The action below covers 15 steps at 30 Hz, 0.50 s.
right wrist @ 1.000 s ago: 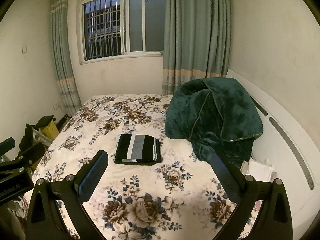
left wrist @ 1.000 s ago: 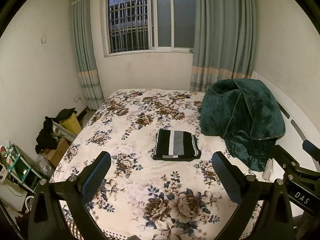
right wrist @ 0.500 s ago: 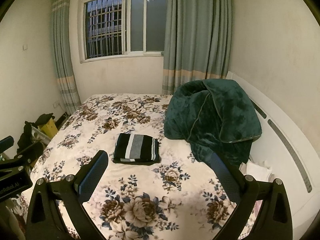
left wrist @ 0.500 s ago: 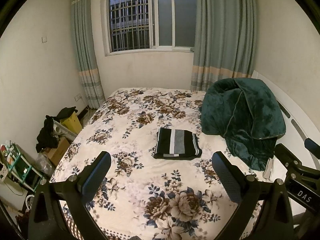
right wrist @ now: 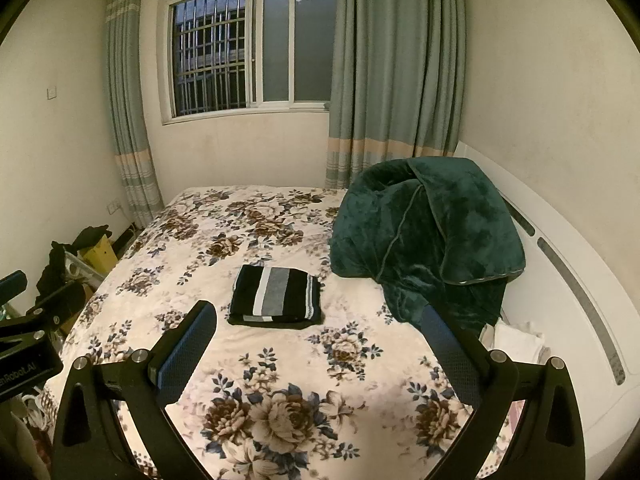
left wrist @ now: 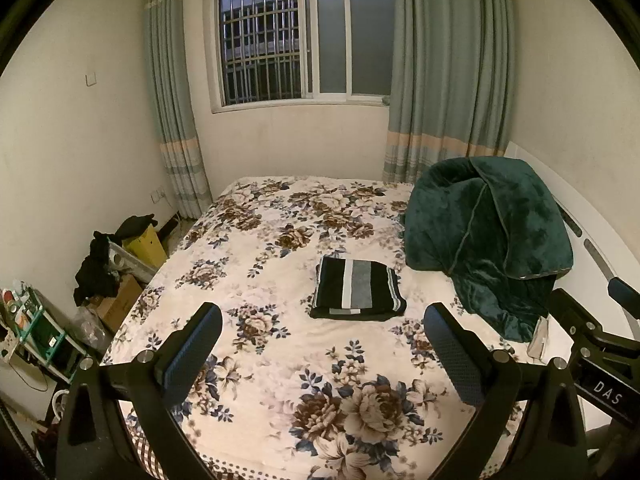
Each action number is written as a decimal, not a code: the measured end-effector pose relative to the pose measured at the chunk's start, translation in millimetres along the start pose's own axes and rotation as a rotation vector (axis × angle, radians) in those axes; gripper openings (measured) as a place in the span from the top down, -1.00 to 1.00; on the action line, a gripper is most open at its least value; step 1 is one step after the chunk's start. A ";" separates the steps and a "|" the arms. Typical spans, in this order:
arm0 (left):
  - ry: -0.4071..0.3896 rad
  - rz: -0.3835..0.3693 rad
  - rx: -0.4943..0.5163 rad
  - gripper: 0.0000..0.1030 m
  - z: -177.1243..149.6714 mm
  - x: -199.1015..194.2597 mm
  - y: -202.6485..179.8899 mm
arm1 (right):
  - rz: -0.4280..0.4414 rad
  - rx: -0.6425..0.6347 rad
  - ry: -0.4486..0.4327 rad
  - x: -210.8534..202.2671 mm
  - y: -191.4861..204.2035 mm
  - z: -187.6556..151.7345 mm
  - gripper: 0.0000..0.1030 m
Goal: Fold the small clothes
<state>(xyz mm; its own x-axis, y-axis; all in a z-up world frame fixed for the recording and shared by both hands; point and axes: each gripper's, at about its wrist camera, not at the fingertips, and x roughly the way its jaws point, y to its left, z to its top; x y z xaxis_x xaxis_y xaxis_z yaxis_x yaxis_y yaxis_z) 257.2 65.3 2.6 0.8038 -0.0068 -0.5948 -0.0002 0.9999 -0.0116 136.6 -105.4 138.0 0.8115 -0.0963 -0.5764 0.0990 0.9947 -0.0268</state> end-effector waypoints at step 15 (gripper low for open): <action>0.002 -0.001 0.004 -1.00 -0.7 1.4 -0.9 | 0.001 -0.003 -0.001 2.2 0.8 -1.7 -1.00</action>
<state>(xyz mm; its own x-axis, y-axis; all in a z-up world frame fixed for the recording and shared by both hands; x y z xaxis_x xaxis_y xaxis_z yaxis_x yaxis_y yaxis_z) 257.9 64.4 1.3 0.8029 -0.0077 -0.5961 0.0031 1.0000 -0.0089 137.5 -104.8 135.3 0.8119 -0.0949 -0.5760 0.0959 0.9950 -0.0288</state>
